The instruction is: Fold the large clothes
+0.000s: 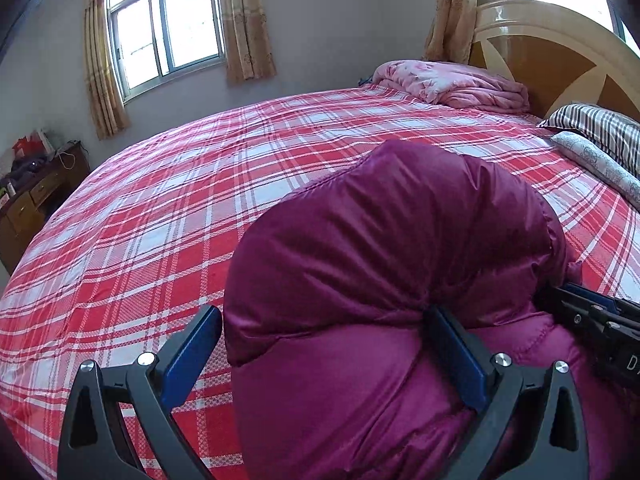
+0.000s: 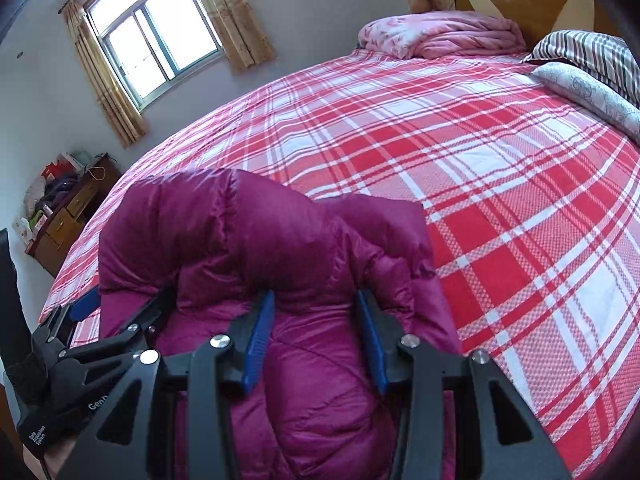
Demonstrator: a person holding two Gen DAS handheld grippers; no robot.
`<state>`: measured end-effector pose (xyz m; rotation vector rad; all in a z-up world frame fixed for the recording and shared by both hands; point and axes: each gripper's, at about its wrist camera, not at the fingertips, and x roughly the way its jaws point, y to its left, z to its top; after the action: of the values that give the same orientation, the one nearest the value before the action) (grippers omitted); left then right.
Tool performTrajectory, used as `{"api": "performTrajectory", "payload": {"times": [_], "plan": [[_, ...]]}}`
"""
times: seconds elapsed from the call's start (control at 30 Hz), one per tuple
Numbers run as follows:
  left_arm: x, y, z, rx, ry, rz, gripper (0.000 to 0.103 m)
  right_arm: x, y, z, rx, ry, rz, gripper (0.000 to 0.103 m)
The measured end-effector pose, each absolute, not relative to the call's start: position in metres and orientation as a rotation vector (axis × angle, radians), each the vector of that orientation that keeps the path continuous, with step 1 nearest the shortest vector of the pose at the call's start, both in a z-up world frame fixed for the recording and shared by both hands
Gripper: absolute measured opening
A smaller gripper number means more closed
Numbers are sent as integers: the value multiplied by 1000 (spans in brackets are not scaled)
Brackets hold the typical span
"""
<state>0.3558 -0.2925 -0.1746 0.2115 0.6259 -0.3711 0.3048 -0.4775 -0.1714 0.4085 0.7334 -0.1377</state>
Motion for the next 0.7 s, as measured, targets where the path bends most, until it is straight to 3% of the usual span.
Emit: {"api": "performTrajectory", "payload": {"times": [0.7], "plan": [[362, -294, -181, 222, 659, -382, 102, 312, -475, -179, 384, 777, -150, 46]]}}
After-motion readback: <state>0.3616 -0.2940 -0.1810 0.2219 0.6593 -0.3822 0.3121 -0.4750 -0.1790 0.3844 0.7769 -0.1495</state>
